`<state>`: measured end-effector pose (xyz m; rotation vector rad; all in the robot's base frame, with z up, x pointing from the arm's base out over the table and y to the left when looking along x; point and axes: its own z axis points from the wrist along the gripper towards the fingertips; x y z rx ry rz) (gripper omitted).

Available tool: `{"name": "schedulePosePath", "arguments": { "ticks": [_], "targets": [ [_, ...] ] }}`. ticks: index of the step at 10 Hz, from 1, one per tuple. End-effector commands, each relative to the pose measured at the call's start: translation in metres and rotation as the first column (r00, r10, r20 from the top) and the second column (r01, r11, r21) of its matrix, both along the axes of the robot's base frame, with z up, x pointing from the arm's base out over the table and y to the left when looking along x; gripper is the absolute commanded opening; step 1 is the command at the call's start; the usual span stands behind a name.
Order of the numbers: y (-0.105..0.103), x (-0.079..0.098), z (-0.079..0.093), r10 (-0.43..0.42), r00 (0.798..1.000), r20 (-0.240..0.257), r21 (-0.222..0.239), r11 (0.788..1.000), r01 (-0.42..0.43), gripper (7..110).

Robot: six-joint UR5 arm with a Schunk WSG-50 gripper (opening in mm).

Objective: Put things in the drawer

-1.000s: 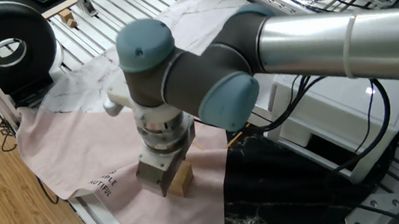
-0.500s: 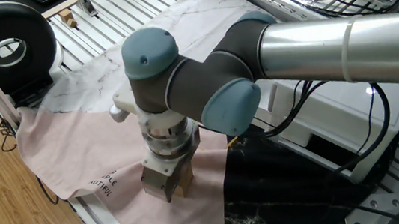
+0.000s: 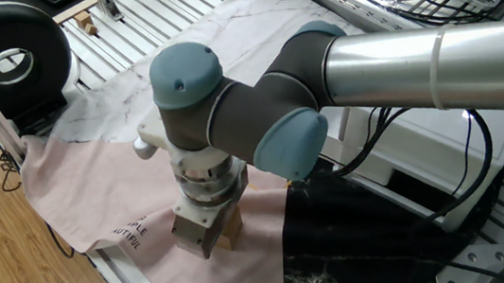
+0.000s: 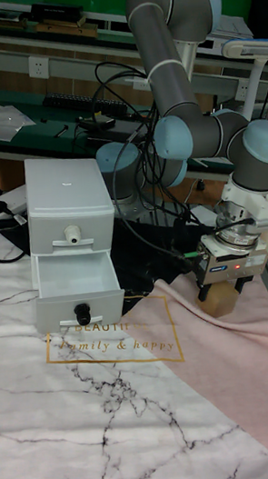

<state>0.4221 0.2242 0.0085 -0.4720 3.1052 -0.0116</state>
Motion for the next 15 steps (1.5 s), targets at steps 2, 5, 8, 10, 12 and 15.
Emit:
{"name": "schedulePosePath", "arguments": {
  "ticks": [2,5,8,10,12,15],
  "targets": [
    [0.007,-0.019,-0.005,-0.051,0.996,-0.068,0.017,0.999,0.052,7],
    [0.018,-0.028,0.0,-0.059,0.994,-0.093,0.057,0.996,0.064,7],
    [0.034,-0.044,0.008,-0.053,0.989,-0.138,0.113,0.991,0.069,7],
    [0.038,-0.055,0.009,-0.036,0.984,-0.175,0.119,0.991,0.057,7],
    [0.023,-0.042,0.007,-0.006,0.991,-0.132,0.075,0.997,0.016,7],
    [0.009,-0.031,0.016,0.011,0.994,-0.106,0.003,1.0,-0.01,7]
  ]
}}
